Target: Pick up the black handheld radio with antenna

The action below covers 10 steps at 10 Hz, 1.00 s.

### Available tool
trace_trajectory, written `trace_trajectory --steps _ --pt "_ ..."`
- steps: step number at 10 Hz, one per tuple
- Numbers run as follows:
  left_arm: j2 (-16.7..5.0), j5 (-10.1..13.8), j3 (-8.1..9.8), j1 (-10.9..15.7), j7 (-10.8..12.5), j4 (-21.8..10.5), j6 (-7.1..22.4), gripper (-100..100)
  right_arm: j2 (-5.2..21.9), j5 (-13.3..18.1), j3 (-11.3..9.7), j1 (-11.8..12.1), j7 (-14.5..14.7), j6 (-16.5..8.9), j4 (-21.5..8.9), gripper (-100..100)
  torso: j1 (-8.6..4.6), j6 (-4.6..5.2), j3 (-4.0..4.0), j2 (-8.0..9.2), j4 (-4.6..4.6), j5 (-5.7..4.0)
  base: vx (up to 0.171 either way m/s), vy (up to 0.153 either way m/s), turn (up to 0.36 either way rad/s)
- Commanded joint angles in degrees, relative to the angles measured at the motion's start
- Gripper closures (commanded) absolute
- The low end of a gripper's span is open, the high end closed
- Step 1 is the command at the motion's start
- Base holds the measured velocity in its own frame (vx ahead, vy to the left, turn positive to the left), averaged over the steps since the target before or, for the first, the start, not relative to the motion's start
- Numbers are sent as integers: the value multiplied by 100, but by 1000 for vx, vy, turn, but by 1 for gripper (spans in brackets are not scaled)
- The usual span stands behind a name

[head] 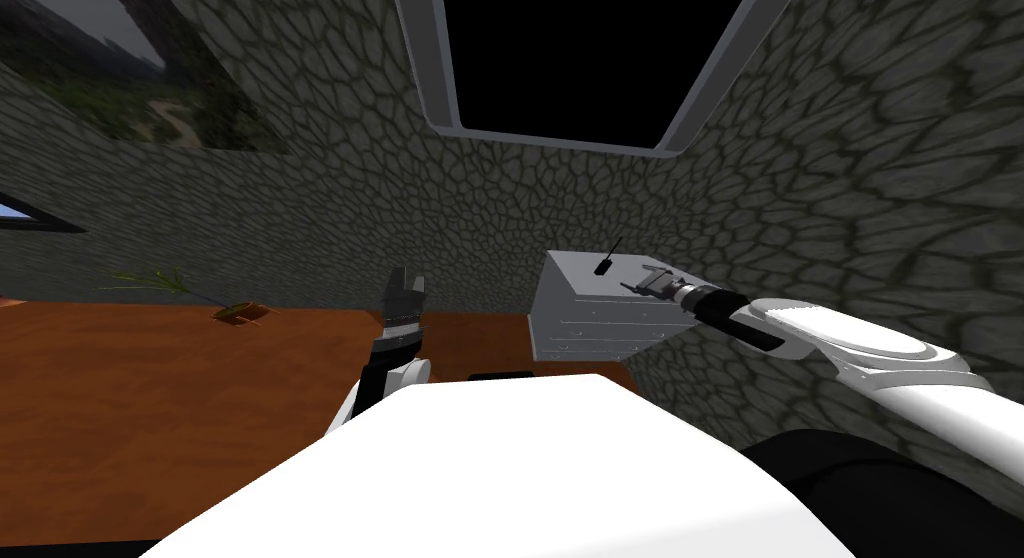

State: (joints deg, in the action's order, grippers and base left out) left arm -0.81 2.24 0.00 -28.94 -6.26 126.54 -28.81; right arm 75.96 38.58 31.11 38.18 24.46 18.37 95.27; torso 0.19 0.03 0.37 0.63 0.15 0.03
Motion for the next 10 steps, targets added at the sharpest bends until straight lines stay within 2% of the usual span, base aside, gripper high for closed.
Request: trace_trajectory --steps 1,6,8,9,10 --pt "0 0 0 0 0 0 0 0 217 258 57 6 214 96 13 -100 0 0 0 0 0 0 -154 28 -9" --pt "0 0 0 -1 0 0 0 0 930 1111 261 46 927 534 -69 -100 -11 -1 -12 -23 -5 -3 -117 5 13" --pt "-1 0 1 -1 0 0 0 0 1252 1453 367 117 1214 731 -117 -100 -18 -1 -19 -33 -7 -4 -76 -25 38" --pt "-1 0 1 -1 0 0 0 0 1252 1505 367 117 1214 731 -117 -100 -21 -2 -22 -38 -9 -5 -38 -17 20" --pt "-1 0 1 -2 0 0 0 0 1418 1692 424 164 1354 832 -145 -100 -20 0 -27 -48 -11 -6 -20 -19 32"
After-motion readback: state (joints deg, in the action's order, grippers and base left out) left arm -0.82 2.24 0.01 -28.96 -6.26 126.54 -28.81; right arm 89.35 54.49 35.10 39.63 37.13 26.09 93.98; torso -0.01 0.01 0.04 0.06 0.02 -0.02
